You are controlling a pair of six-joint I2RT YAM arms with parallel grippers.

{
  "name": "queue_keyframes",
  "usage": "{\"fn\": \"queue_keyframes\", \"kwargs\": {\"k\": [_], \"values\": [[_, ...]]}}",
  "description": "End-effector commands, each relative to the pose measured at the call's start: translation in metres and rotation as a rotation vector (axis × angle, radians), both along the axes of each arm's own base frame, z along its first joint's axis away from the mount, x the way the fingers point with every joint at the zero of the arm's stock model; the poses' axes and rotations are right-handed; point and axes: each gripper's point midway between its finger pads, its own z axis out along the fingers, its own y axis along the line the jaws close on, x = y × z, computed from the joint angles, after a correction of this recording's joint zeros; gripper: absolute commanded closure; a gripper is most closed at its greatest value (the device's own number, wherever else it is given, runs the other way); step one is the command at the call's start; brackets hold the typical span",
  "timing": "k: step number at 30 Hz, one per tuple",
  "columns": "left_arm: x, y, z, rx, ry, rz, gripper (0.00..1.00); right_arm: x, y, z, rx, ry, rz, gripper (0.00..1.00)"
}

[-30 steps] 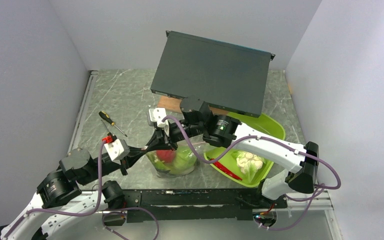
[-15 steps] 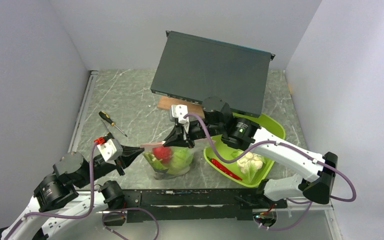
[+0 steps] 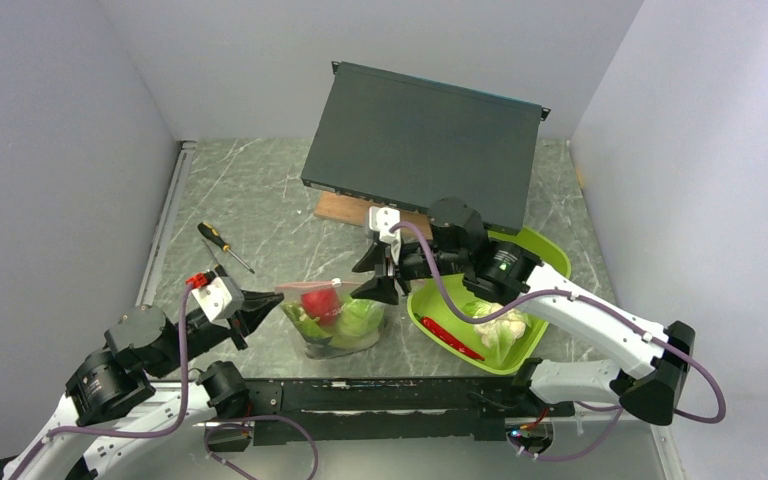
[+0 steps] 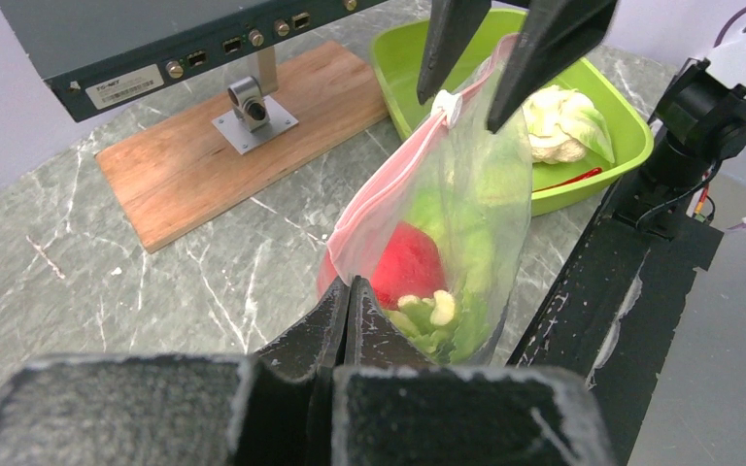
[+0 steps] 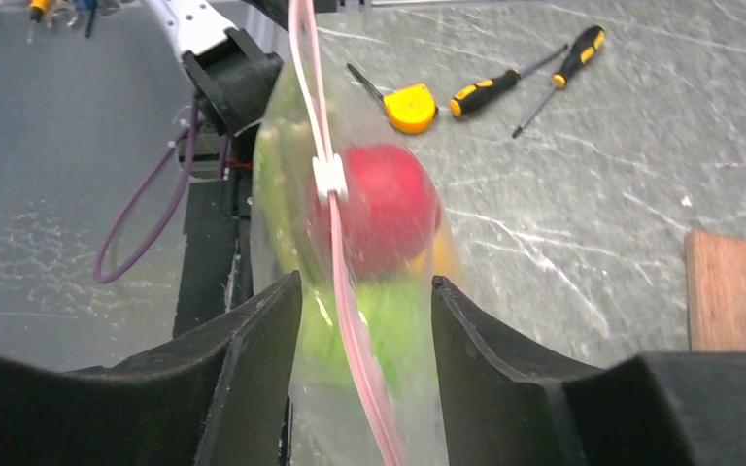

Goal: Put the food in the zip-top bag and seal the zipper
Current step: Unzip the zipper food storage bag at the center of the board, then zip the zipper food storage bag at the center of the board.

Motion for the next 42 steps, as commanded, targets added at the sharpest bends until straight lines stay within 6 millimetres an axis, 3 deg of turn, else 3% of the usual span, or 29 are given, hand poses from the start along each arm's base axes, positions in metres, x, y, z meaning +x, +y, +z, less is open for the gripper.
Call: {"fn": "queue_keyframes", "kwargs": {"k": [1, 4, 8, 10, 11, 14, 16, 18, 20, 22, 25, 29, 35, 42], "values": [[0.001, 0.006, 0.021, -0.05, -0.049, 0.024, 1.0, 0.008, -0.013, 0.002, 0.018, -0.029, -0.067, 0.45], [0.0, 0.005, 0.021, -0.049, -0.048, 0.017, 1.0, 0.01, -0.015, 0.001, 0.032, -0.026, -0.068, 0.49], [-0.002, 0.005, 0.024, -0.055, -0.04, 0.008, 1.0, 0.008, -0.012, 0.006, 0.052, -0.032, -0.044, 0.84], [-0.004, 0.009, 0.029, -0.048, -0.025, 0.017, 1.0, 0.006, -0.011, 0.008, 0.058, -0.033, -0.033, 0.96], [-0.005, 0.011, 0.032, -0.057, 0.017, 0.029, 0.93, 0.005, -0.011, 0.009, 0.061, -0.033, -0.025, 1.0], [-0.016, 0.011, 0.047, -0.015, 0.107, -0.002, 0.49, -0.001, -0.01, 0.011, 0.064, -0.022, 0.009, 1.0], [-0.026, 0.0, 0.066, -0.009, 0.144, -0.076, 0.38, -0.004, -0.01, 0.014, 0.064, -0.016, 0.026, 1.0], [-0.03, -0.013, 0.081, -0.004, 0.176, -0.136, 0.33, -0.006, -0.01, 0.015, 0.065, -0.012, 0.038, 1.0], [-0.027, -0.031, 0.086, 0.032, 0.221, -0.18, 0.29, -0.007, -0.01, 0.015, 0.063, -0.01, 0.047, 1.0], [-0.019, -0.053, 0.08, 0.1, 0.271, -0.222, 0.18, -0.009, -0.009, 0.015, 0.062, -0.005, 0.057, 1.0], [0.001, -0.08, 0.057, 0.243, 0.333, -0.242, 0.18, -0.012, -0.007, 0.019, 0.063, 0.007, 0.08, 1.0], [0.014, -0.093, 0.05, 0.343, 0.292, -0.282, 0.21, -0.013, -0.004, 0.022, 0.062, 0.017, 0.104, 1.0], [0.016, -0.09, 0.044, 0.374, 0.254, -0.287, 0.11, -0.013, -0.002, 0.022, 0.045, 0.021, 0.118, 1.0], [0.015, -0.074, 0.027, 0.419, 0.27, -0.241, 0.24, -0.013, 0.0, 0.018, 0.04, 0.029, 0.12, 1.0]]}}
